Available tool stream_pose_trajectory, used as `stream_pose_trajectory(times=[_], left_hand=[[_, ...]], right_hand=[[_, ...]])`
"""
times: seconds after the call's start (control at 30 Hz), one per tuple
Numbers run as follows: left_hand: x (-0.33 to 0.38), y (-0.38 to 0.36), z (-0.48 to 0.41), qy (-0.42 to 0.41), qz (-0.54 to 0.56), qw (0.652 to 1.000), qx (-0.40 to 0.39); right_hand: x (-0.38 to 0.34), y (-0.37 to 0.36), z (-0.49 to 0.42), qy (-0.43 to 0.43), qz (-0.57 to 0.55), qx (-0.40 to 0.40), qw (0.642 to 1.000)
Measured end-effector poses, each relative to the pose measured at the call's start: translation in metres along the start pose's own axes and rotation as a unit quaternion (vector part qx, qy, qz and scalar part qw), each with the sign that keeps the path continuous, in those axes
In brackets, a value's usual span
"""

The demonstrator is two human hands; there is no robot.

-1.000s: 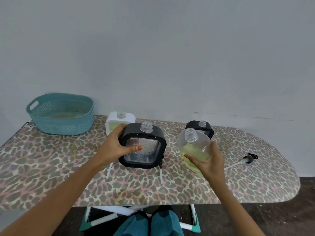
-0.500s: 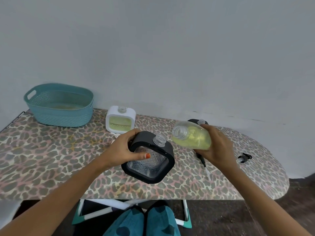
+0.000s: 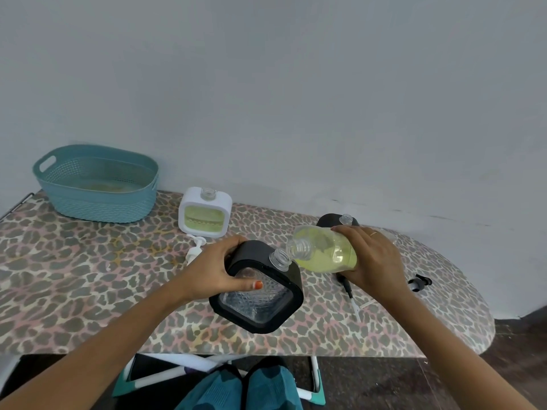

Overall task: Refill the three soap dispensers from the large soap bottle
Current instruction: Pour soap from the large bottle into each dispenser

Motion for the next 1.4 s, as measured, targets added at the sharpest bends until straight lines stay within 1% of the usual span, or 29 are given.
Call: stream_pose_trajectory(times=[0.17, 0.33, 0.5, 0.83, 1.4], left_hand=[[-0.001, -0.003, -0.001, 0.005, 0.005, 1.000, -0.006], [-0.003, -0.005, -0.001, 0.009, 0.001, 1.000, -0.007], [-0.004, -0.008, -0.001, 0.012, 0.007, 1.000, -0.009], [-0.002, -0.008, -0.003, 0.004, 0.018, 1.000, -0.002], [-0.016, -0.015, -0.004, 0.024, 0.021, 0.999, -0.003]], right_hand=[[0.001, -0.001, 0.001, 0.020, 0.030, -0.002, 0.999], [0.000, 0.002, 0.000, 0.043, 0.052, 0.016, 0.998], [0.000, 0.001, -0.001, 0.049, 0.090, 0.003, 0.995], [0.001, 0.003, -0.003, 0.051, 0.080, 0.007, 0.995], [0.009, 0.007, -0.003, 0.046, 0.098, 0.001, 0.994]])
Point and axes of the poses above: each hand's wrist, its own z-axis away from the middle knuckle, its own y-axis out of the back of the hand, x = y × z, the point moved 9 cm from there along -z, towards the middle knuckle, and after that the axes turned 3 degrees about -y, right-handed, at the moved point
